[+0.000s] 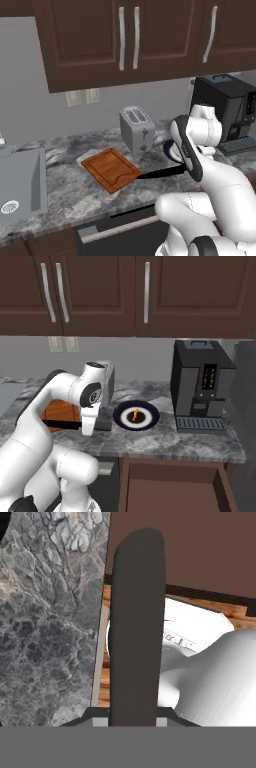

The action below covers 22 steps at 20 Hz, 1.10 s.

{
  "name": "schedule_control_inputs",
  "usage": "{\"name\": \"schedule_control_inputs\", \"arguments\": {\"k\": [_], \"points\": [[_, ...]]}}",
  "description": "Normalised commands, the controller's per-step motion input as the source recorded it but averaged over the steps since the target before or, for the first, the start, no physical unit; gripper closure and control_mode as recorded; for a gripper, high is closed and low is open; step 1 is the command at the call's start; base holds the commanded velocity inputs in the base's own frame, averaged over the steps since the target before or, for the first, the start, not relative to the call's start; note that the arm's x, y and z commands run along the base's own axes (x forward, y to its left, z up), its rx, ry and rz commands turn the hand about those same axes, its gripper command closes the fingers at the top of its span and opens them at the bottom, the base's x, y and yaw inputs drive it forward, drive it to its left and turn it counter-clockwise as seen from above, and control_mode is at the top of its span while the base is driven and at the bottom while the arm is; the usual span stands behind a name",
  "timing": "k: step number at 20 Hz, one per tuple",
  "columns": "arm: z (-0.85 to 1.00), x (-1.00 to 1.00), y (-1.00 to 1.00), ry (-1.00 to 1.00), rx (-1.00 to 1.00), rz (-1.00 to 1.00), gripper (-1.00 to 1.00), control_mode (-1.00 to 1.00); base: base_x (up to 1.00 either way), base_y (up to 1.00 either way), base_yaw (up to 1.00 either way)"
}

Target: Pick up the knife from the drawer and place it on the cutting board. Then place the meat from the plate to the cutting board.

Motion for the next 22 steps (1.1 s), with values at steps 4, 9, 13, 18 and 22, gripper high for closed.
{"name": "schedule_control_inputs", "arguments": {"k": [4,9,13,18,22], "points": [[0.0,0.0,0.0,0.0,0.0,0.0,1.0,1.0,0.17,0.4,0.32],[0.0,0.0,0.0,0.0,0.0,0.0,1.0,1.0,0.52,0.09,0.35],[0.0,0.0,0.0,0.0,0.0,0.0,1.0,1.0,0.6,0.07,0.33],[0.0,0.0,0.0,0.0,0.0,0.0,1.0,1.0,0.26,0.0,0.29],[0.0,0.0,0.0,0.0,0.0,0.0,1.0,1.0,0.4,0.0,0.07]]}}
